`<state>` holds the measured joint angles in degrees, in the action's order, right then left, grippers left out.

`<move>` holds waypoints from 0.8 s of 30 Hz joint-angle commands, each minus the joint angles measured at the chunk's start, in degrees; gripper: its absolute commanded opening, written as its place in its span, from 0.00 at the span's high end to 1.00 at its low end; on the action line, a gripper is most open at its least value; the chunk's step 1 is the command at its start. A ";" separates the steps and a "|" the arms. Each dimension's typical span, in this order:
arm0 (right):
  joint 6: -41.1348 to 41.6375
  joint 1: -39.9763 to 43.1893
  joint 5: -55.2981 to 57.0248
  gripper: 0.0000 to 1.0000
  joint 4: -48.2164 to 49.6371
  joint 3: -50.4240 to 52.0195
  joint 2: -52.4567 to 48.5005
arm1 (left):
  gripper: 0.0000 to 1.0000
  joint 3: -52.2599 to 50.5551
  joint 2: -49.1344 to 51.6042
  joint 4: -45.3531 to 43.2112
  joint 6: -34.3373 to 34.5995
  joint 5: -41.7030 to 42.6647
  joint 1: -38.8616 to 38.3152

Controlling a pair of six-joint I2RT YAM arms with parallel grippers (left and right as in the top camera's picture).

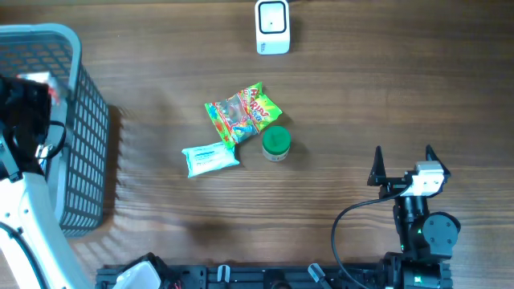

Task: Scan the item barcode
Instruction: 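Carry the red snack pack and place it beside the jar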

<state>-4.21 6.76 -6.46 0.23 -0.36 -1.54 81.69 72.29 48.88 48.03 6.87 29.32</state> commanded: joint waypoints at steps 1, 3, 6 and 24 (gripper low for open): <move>-0.33 -0.22 -0.92 0.00 0.31 0.07 0.20 | 0.96 0.11 -1.16 -3.30 -4.66 12.98 0.02; -0.31 -0.22 -0.92 0.00 0.28 0.07 0.20 | 0.96 0.11 -1.16 -5.90 -5.68 19.10 0.02; -0.31 -0.22 -0.92 0.00 0.31 0.07 0.20 | 0.96 0.11 -1.27 -10.78 -5.68 27.12 0.02; -0.31 -0.22 -0.92 0.00 0.31 0.07 0.20 | 0.96 0.07 -1.25 -12.92 -11.89 30.77 -23.21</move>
<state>-4.21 6.79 -6.46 0.23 -0.36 -1.54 81.69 71.99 34.68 38.39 46.35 10.92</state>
